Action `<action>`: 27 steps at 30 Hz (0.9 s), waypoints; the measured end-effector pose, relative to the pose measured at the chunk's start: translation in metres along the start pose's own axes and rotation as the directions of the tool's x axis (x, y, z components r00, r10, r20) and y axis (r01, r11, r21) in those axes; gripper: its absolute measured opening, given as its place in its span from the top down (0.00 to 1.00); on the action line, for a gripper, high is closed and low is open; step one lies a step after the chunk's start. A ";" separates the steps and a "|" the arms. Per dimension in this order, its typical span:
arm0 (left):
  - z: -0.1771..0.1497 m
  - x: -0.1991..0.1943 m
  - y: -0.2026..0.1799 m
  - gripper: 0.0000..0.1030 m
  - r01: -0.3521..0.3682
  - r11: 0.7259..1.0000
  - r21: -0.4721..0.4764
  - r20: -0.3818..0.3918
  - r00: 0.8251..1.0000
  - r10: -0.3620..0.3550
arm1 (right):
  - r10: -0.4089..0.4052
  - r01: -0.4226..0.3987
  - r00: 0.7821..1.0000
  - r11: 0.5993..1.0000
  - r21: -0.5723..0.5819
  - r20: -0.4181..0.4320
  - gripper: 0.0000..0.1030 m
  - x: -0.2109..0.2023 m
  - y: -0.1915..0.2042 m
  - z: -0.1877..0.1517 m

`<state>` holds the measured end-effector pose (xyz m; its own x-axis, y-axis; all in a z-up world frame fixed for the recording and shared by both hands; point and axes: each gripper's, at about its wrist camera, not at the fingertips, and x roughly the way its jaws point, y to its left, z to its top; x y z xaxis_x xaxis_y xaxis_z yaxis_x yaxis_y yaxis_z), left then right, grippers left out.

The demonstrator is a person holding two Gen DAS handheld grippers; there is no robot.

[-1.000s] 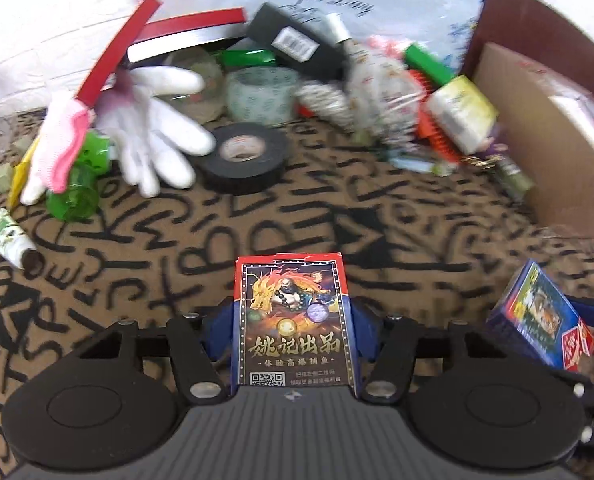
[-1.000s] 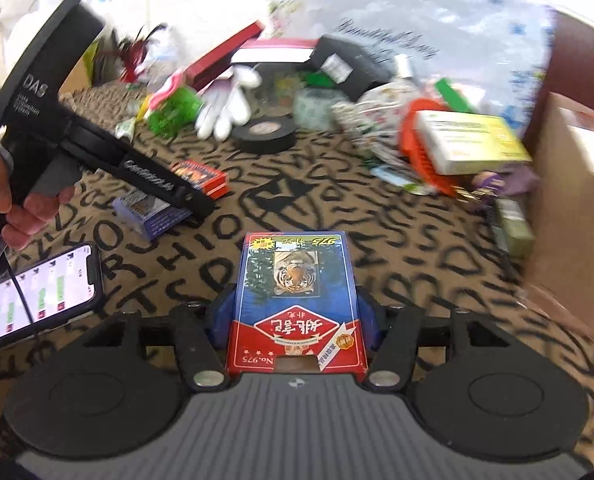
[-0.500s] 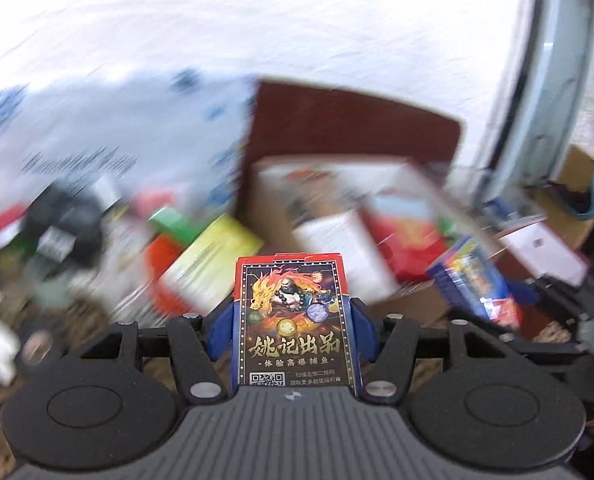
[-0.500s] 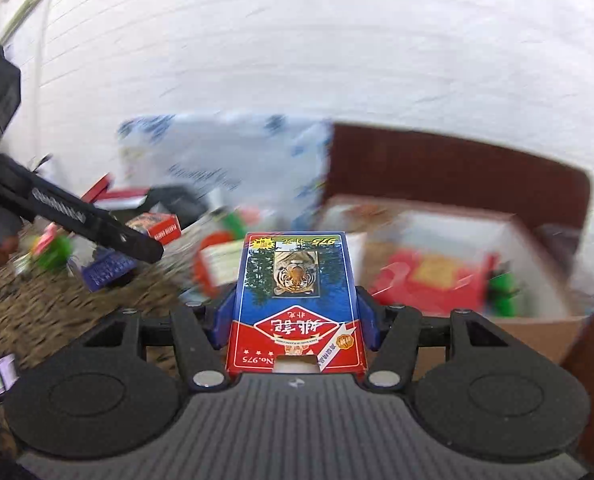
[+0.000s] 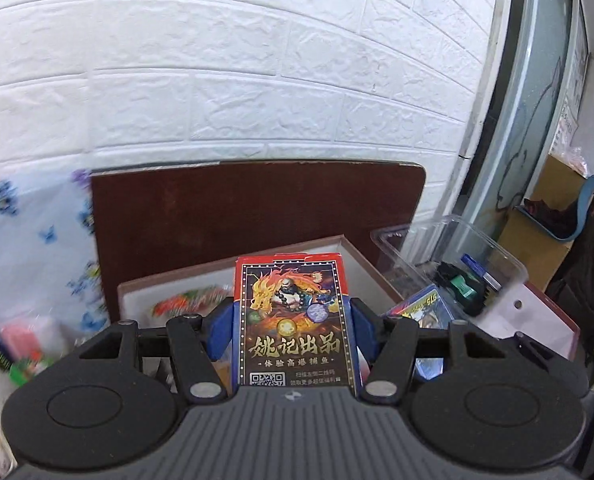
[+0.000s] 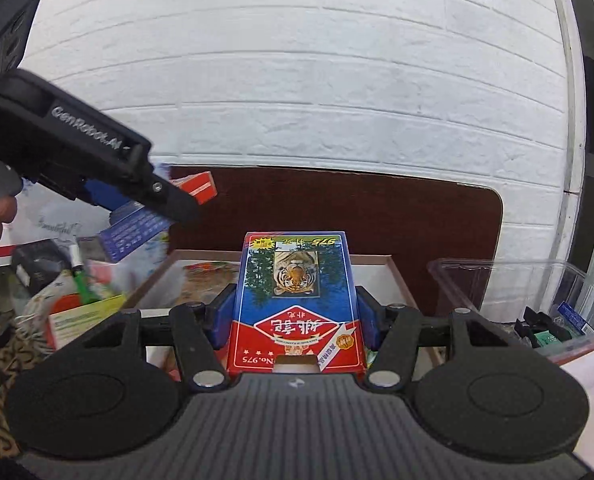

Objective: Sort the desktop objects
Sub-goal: 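Lift both card boxes and carry them over the cardboard box, then drop both card boxes into the cardboard box by opening both grippers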

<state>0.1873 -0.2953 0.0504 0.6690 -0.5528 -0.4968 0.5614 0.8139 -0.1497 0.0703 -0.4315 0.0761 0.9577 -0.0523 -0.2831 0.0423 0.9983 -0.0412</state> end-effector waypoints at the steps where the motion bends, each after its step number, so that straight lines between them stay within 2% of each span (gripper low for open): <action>1: 0.005 0.010 -0.003 0.40 -0.003 1.000 0.009 0.002 1.000 0.003 | -0.009 0.009 1.000 1.000 -0.002 -0.007 0.43 0.008 -0.003 0.001; 5: 0.018 0.049 -0.010 0.40 -0.028 0.999 0.027 0.011 1.000 0.027 | -0.040 0.040 0.998 0.999 -0.011 -0.047 0.43 0.044 -0.016 0.006; 11: 0.018 0.102 -0.002 0.40 -0.047 0.999 0.013 -0.045 0.998 0.047 | -0.056 0.057 0.990 0.998 -0.001 -0.129 0.43 0.098 -0.028 0.009; 15: 0.012 0.118 0.013 0.40 -0.050 0.998 -0.025 -0.090 0.995 0.048 | -0.054 0.054 0.983 0.999 -0.005 -0.178 0.43 0.124 -0.030 0.013; 18: 0.008 0.120 0.021 0.40 -0.040 0.998 -0.041 -0.091 0.995 0.036 | -0.046 0.047 0.978 0.999 0.001 -0.203 0.43 0.138 -0.031 0.013; 20: 0.007 0.115 0.027 0.32 -0.007 0.998 -0.056 -0.083 0.997 0.003 | -0.029 0.028 0.972 1.000 -0.010 -0.231 0.39 0.141 -0.029 0.012; 21: 0.007 0.110 0.029 0.21 0.015 0.998 -0.062 -0.073 0.997 -0.020 | -0.032 0.028 0.972 0.999 -0.021 -0.232 0.34 0.140 -0.027 0.011; 22: 0.008 0.104 0.030 0.14 0.035 0.997 -0.063 -0.059 0.997 -0.039 | -0.044 0.037 0.974 0.999 -0.036 -0.221 0.20 0.136 -0.025 0.009; 23: 0.008 0.098 0.030 0.13 0.050 0.997 -0.060 -0.039 0.998 -0.052 | -0.064 0.055 0.977 0.997 -0.051 -0.205 0.14 0.132 -0.023 0.007; 27: 0.009 0.078 0.028 0.10 0.070 0.997 -0.038 0.005 0.998 -0.070 | -0.104 0.088 0.975 0.992 -0.089 -0.198 0.14 0.118 -0.017 0.000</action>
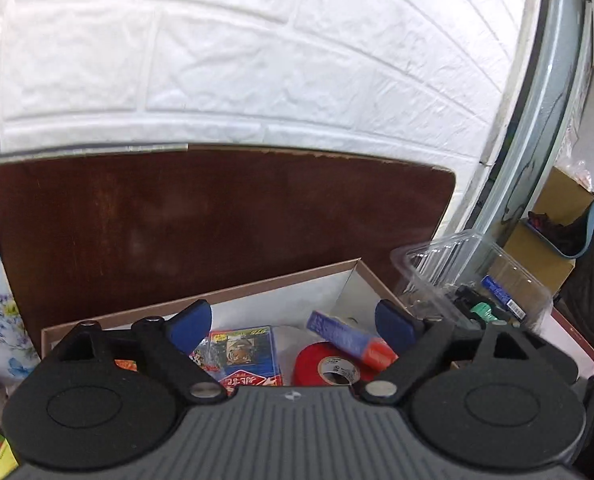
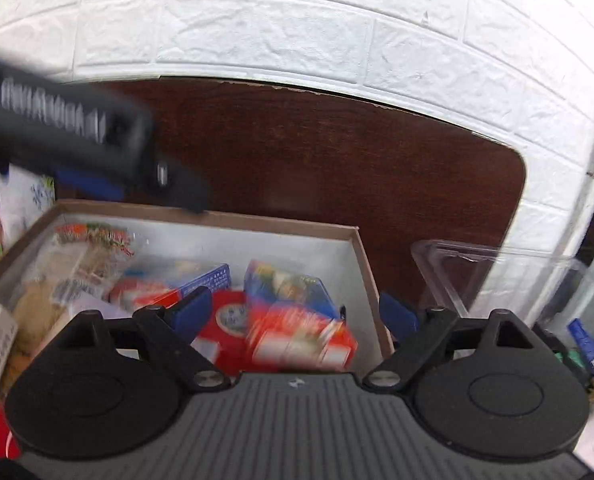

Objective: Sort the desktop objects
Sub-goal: 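Drop both card boxes into the cardboard box by opening both grippers, then move both grippers back over the table clutter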

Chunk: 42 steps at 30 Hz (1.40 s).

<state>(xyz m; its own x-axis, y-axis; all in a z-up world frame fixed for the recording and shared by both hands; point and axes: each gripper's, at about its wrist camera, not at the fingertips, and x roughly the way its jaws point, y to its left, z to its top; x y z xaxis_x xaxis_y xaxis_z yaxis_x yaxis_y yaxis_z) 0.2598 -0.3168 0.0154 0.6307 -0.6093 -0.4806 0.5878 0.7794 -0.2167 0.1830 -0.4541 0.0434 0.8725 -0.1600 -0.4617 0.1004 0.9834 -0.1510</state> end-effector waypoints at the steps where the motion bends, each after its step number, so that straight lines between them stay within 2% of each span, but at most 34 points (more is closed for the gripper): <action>1: 0.000 -0.003 -0.002 0.10 0.002 1.000 0.005 0.003 1.000 -0.002 | 0.002 -0.002 1.000 1.000 0.001 0.003 0.14 -0.004 0.001 -0.002; 12: -0.032 -0.038 -0.017 0.08 0.012 1.000 0.023 -0.004 1.000 -0.012 | 0.024 -0.024 0.999 1.000 -0.010 0.047 0.09 -0.063 0.016 -0.009; 17: -0.059 -0.081 -0.021 0.08 0.011 1.000 0.020 0.017 1.000 -0.011 | 0.051 -0.051 0.995 0.999 -0.011 0.081 0.07 -0.100 0.032 -0.017; 23: -0.102 -0.133 -0.014 0.07 -0.012 0.999 -0.037 0.033 0.999 0.014 | 0.091 -0.093 0.988 0.996 0.009 0.127 0.07 -0.147 0.054 -0.036; 27: -0.135 -0.160 -0.009 0.07 -0.054 0.998 -0.030 0.041 0.998 0.055 | 0.106 -0.113 0.986 0.992 0.052 0.127 0.06 -0.168 0.069 -0.060; 33: -0.190 -0.191 0.010 0.07 -0.132 0.987 -0.094 -0.018 0.991 0.131 | 0.190 -0.198 0.979 0.974 0.111 0.076 0.06 -0.180 0.098 -0.092; 38: -0.220 -0.216 0.037 0.07 -0.214 0.956 -0.200 -0.037 0.977 0.211 | 0.286 -0.285 0.958 0.954 0.096 0.005 0.06 -0.180 0.138 -0.112; 42: -0.229 -0.238 0.063 0.07 -0.300 0.918 -0.260 -0.038 0.953 0.301 | 0.358 -0.355 0.933 0.932 0.070 -0.036 0.06 -0.180 0.170 -0.119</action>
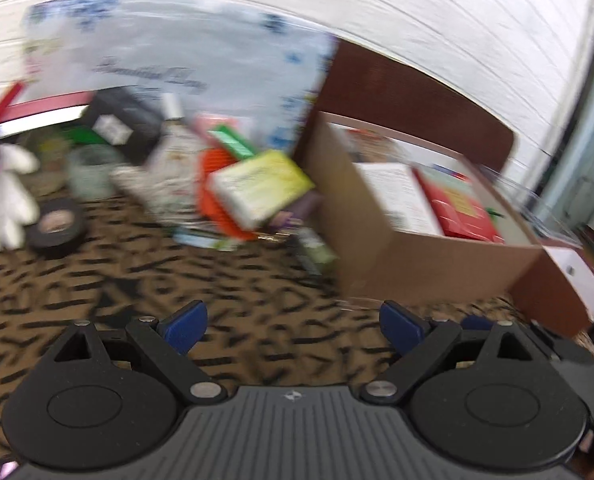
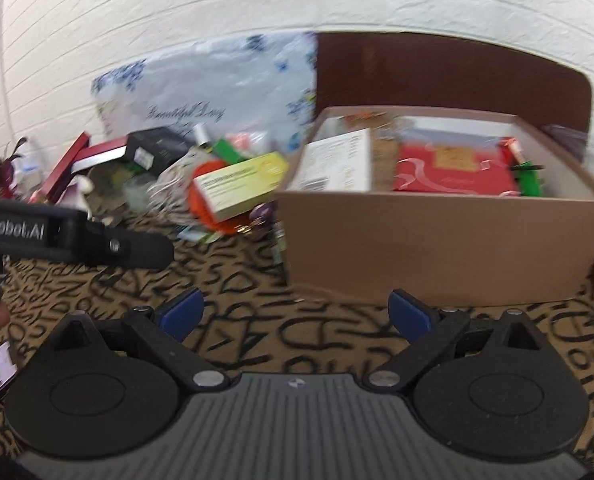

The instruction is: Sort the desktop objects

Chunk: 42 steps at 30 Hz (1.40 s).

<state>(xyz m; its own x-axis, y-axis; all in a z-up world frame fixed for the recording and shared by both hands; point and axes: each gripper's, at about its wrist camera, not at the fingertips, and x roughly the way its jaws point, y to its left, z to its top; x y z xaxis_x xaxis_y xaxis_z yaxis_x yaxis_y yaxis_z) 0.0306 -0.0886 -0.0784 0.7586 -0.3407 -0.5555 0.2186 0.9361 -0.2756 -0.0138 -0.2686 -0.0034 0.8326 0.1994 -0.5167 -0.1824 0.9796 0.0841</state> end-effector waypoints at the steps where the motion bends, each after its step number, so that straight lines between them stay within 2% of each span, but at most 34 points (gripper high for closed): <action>1: 0.001 -0.003 0.009 0.07 -0.017 0.999 -0.027 0.005 1.000 0.017 | 0.020 -0.020 1.000 1.000 -0.005 -0.006 0.06 0.001 0.007 -0.001; 5: 0.003 -0.011 0.038 0.07 -0.069 0.992 -0.109 0.023 0.997 0.072 | 0.094 -0.094 0.995 0.995 -0.041 -0.020 0.06 0.009 0.034 0.003; 12: 0.007 -0.014 0.085 0.08 -0.149 0.971 -0.187 0.030 0.987 0.158 | 0.160 -0.164 0.986 0.981 -0.107 -0.040 0.06 0.025 0.071 0.014; 18: 0.016 -0.007 0.131 0.12 -0.216 0.953 -0.214 0.027 0.974 0.227 | 0.221 -0.231 0.972 0.959 -0.167 -0.078 0.07 0.053 0.100 0.021; 25: 0.025 0.019 0.180 0.30 -0.225 0.929 -0.294 -0.028 0.973 0.227 | 0.292 -0.315 0.948 0.920 -0.232 -0.130 0.08 0.101 0.136 0.030; 29: 0.034 0.033 0.197 0.30 -0.224 0.923 -0.314 -0.025 0.973 0.228 | 0.328 -0.358 0.932 0.899 -0.251 -0.155 0.12 0.137 0.152 0.040; 39: 0.057 0.070 0.221 0.31 -0.211 0.928 -0.307 -0.020 0.976 0.216 | 0.363 -0.412 0.910 0.851 -0.327 -0.202 0.15 0.217 0.179 0.063; 42: 0.059 0.076 0.225 0.37 -0.213 0.934 -0.288 -0.017 0.976 0.217 | 0.374 -0.428 0.903 0.833 -0.352 -0.213 0.16 0.233 0.190 0.066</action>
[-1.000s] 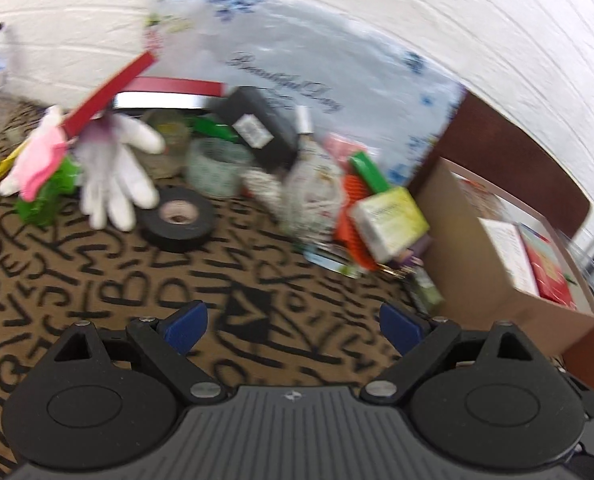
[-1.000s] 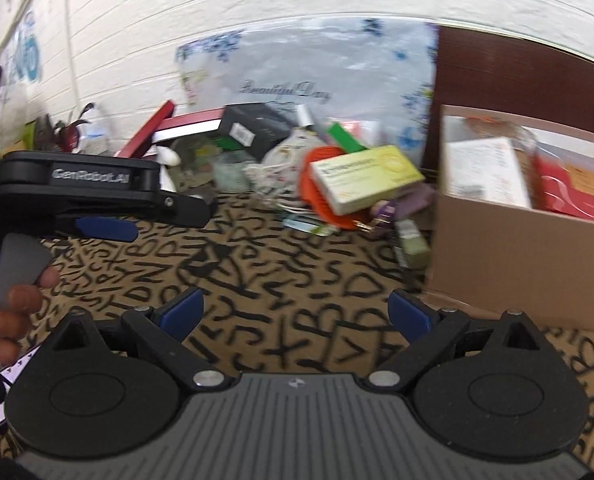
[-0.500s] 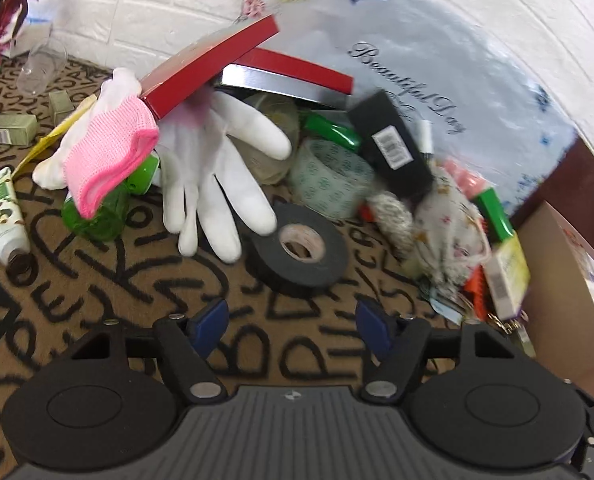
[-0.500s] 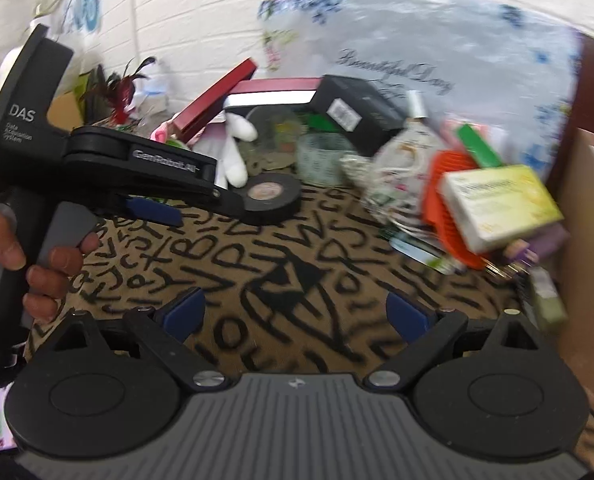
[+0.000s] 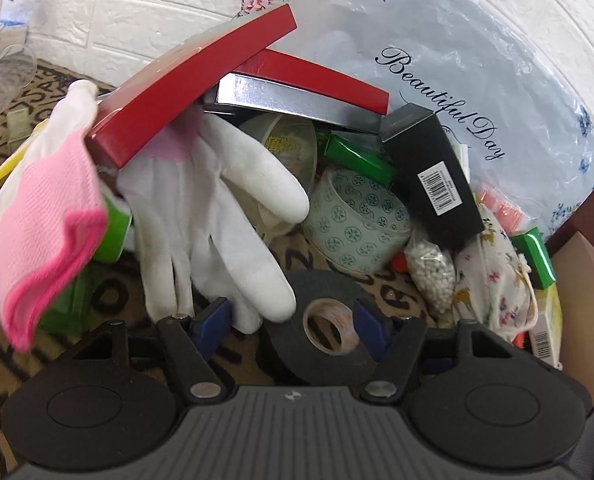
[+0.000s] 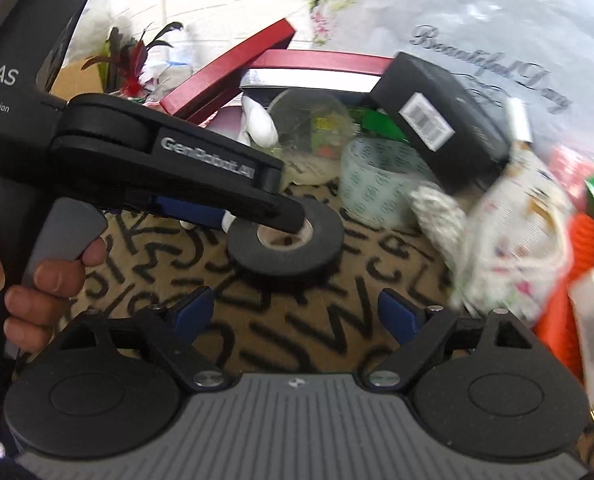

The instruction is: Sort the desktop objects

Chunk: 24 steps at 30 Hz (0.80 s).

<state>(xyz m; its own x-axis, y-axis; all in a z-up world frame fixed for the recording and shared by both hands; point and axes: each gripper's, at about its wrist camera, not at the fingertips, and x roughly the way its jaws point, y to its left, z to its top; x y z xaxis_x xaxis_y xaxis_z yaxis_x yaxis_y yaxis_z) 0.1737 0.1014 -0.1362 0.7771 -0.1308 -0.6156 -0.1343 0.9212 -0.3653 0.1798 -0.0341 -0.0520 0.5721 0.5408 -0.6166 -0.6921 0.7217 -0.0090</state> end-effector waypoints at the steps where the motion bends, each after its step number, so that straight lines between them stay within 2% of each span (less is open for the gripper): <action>1: 0.000 0.001 0.000 0.40 0.001 1.000 0.009 0.002 1.000 -0.001 | 0.001 -0.001 1.000 1.000 -0.013 -0.005 0.17 0.006 0.001 0.002; 3: 0.000 0.001 -0.001 0.44 -0.005 1.000 0.023 0.002 1.000 0.005 | -0.004 0.004 1.000 0.999 -0.046 0.003 0.18 0.013 0.005 0.004; 4: -0.001 0.000 -0.002 0.49 -0.011 0.999 0.034 0.002 1.000 0.010 | -0.007 0.007 1.000 0.998 -0.058 0.005 0.24 0.015 0.006 0.005; 5: -0.002 -0.001 -0.003 0.53 -0.014 0.999 0.047 -0.001 1.000 0.014 | 0.001 -0.001 1.000 0.998 -0.063 0.008 0.34 0.016 0.006 0.005; 6: -0.003 -0.002 -0.005 0.56 -0.013 0.998 0.061 -0.011 1.000 0.013 | 0.001 0.000 1.000 0.998 -0.058 0.016 0.36 0.014 0.006 0.005; 10: -0.010 -0.012 -0.019 0.58 -0.005 0.993 0.120 -0.035 0.999 0.009 | 0.004 -0.004 1.000 0.999 -0.053 0.003 0.46 0.003 0.004 0.000; 14: -0.026 -0.024 -0.034 0.58 0.025 0.987 0.157 -0.065 0.998 -0.015 | -0.001 0.000 1.000 0.999 -0.051 -0.011 0.47 -0.019 0.005 -0.013; 16: -0.036 -0.031 -0.040 0.58 0.050 0.986 0.161 -0.086 0.996 -0.036 | 0.024 -0.024 1.000 0.999 -0.040 -0.013 0.49 -0.029 0.005 -0.019; 18: -0.046 -0.035 -0.045 0.62 0.116 0.982 0.147 -0.140 0.986 -0.096 | 0.041 -0.042 0.999 0.998 -0.036 -0.014 0.49 -0.039 0.007 -0.024; 19: -0.052 -0.037 -0.049 0.67 0.151 0.978 0.141 -0.174 0.977 -0.125 | 0.047 -0.048 0.999 0.998 -0.048 -0.011 0.49 -0.044 0.010 -0.026; 20: -0.058 -0.038 -0.053 0.68 0.163 0.977 0.141 -0.192 0.972 -0.135 | 0.044 -0.045 0.999 0.997 -0.063 -0.014 0.49 -0.047 0.014 -0.029; 23: -0.067 -0.049 -0.060 0.66 0.130 0.975 0.182 -0.155 0.983 -0.102 | -0.012 0.011 1.000 0.995 -0.103 -0.010 0.48 -0.055 0.019 -0.035; 24: -0.066 -0.048 -0.059 0.61 0.120 0.977 0.176 -0.146 0.985 -0.095 | -0.023 0.022 1.000 0.995 -0.101 -0.009 0.47 -0.057 0.018 -0.037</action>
<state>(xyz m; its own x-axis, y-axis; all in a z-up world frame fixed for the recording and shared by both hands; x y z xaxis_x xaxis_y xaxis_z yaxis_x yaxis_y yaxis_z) 0.1032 0.0290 -0.1312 0.6882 -0.2695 -0.6736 0.0705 0.9489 -0.3075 0.1183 -0.0676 -0.0463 0.5836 0.5200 -0.6237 -0.7203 0.6862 -0.1018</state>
